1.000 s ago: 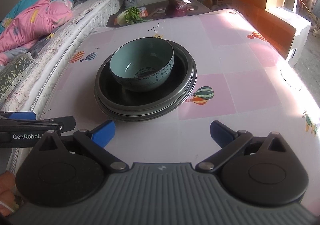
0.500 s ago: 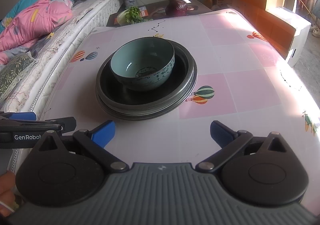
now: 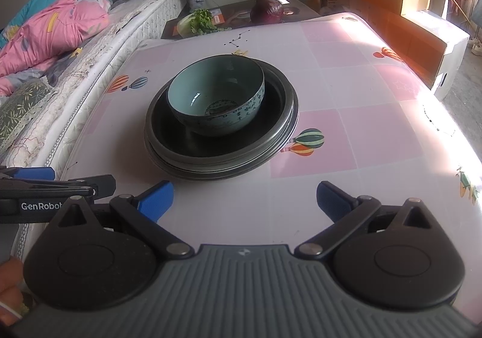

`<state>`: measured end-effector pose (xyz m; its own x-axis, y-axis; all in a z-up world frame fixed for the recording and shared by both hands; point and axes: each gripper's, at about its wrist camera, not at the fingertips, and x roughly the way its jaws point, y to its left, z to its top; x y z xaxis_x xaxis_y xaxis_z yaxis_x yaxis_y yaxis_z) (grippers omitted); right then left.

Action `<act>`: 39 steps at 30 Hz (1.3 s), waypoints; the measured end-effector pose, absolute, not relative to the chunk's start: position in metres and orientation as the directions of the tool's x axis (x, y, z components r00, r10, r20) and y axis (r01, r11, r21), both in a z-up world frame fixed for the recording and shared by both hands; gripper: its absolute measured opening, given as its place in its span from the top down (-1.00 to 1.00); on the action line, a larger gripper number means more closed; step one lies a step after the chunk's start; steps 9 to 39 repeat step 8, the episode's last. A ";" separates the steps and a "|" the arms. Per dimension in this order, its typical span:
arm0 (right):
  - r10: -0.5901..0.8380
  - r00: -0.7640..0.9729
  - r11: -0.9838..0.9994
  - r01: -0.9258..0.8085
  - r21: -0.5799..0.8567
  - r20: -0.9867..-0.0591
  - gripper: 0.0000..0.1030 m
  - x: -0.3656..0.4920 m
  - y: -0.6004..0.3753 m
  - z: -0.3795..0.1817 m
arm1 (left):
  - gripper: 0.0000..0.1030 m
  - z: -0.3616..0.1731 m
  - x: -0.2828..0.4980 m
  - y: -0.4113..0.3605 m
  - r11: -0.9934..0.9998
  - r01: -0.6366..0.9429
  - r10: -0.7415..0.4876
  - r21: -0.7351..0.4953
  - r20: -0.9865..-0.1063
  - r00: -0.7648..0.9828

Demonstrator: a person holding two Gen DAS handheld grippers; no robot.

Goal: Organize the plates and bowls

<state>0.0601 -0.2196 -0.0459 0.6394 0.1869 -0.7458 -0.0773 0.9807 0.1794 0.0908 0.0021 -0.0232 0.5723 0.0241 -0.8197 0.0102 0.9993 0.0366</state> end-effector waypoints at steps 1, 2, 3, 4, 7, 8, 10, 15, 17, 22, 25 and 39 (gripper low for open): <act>0.187 0.639 0.981 -0.077 0.180 -0.746 -0.98 0.060 -0.220 -0.046 | -0.99 -0.023 0.091 0.003 0.999 0.010 0.024 0.036 -0.820 0.572; 0.187 0.639 0.981 -0.078 0.180 -0.746 -0.98 0.060 -0.220 -0.046 | -0.99 -0.023 0.091 0.002 0.999 0.010 0.024 0.036 -0.819 0.573; 0.187 0.639 0.981 -0.077 0.180 -0.746 -0.97 0.060 -0.220 -0.046 | -0.99 -0.023 0.091 0.002 0.999 0.009 0.025 0.037 -0.819 0.573; 0.186 0.639 0.981 -0.077 0.179 -0.746 -0.97 0.060 -0.220 -0.046 | -0.99 -0.023 0.091 0.003 0.999 0.009 0.025 0.037 -0.820 0.573; 0.187 0.641 0.981 -0.077 0.180 -0.745 -0.97 0.060 -0.219 -0.046 | -0.99 -0.023 0.091 0.003 0.999 0.010 0.025 0.037 -0.820 0.572; 0.188 0.641 0.981 -0.078 0.180 -0.745 -0.97 0.060 -0.219 -0.046 | -0.99 -0.023 0.091 0.003 0.999 0.009 0.025 0.037 -0.820 0.573; 0.188 0.641 0.981 -0.078 0.180 -0.745 -0.97 0.060 -0.219 -0.046 | -0.99 -0.023 0.091 0.003 0.999 0.009 0.025 0.037 -0.820 0.573; 0.188 0.641 0.981 -0.078 0.180 -0.745 -0.97 0.060 -0.219 -0.046 | -0.99 -0.023 0.091 0.003 0.999 0.009 0.025 0.037 -0.820 0.573; 0.188 0.641 0.981 -0.078 0.180 -0.745 -0.97 0.060 -0.219 -0.046 | -0.99 -0.023 0.091 0.003 0.999 0.009 0.025 0.037 -0.820 0.573; 0.188 0.641 0.981 -0.078 0.180 -0.745 -0.97 0.060 -0.219 -0.046 | -0.99 -0.023 0.091 0.003 0.999 0.009 0.025 0.037 -0.820 0.573; 0.188 0.641 0.981 -0.078 0.180 -0.745 -0.97 0.060 -0.219 -0.046 | -0.99 -0.023 0.091 0.003 0.999 0.009 0.025 0.037 -0.820 0.573; 0.188 0.641 0.981 -0.078 0.180 -0.745 -0.97 0.060 -0.219 -0.046 | -0.99 -0.023 0.091 0.003 0.999 0.009 0.025 0.037 -0.820 0.573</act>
